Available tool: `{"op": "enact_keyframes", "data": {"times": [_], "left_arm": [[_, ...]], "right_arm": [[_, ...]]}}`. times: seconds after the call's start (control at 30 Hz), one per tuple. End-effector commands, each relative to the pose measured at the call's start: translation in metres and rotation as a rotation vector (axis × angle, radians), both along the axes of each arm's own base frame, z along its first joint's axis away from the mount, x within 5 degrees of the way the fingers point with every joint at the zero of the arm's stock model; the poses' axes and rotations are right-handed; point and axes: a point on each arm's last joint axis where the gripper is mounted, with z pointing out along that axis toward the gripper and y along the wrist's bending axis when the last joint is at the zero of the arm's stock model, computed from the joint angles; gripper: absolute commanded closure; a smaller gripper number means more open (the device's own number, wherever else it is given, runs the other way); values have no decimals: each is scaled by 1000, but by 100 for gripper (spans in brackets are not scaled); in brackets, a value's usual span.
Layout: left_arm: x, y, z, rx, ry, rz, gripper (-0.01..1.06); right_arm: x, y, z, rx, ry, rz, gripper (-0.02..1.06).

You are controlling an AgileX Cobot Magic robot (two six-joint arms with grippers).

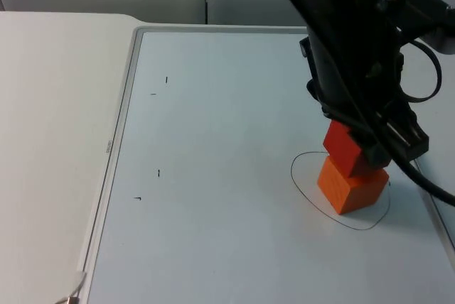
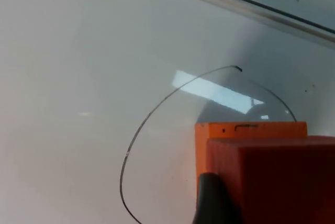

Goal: Pick up one cube with the left hand and another cube with the right hand. First place the cube in the right hand at the target position, then stack the cube in the left hand on top.

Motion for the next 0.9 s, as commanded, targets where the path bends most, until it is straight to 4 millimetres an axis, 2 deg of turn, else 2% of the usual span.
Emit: {"op": "enact_keyframes", "data": {"times": [0.0,0.3,0.53,0.87], "left_arm": [[-1,-4,5,-25,-15,5,105],[0,-6,3,-39,-11,28,105],[0,-6,-8,-21,16,31,105],[0,-7,-8,-33,17,38,105]], "right_arm": [[2,2,1,19,-22,2,25],[3,2,5,42,-60,-2,25],[3,2,5,43,-62,-2,25],[3,2,5,45,-66,-2,25]]}}
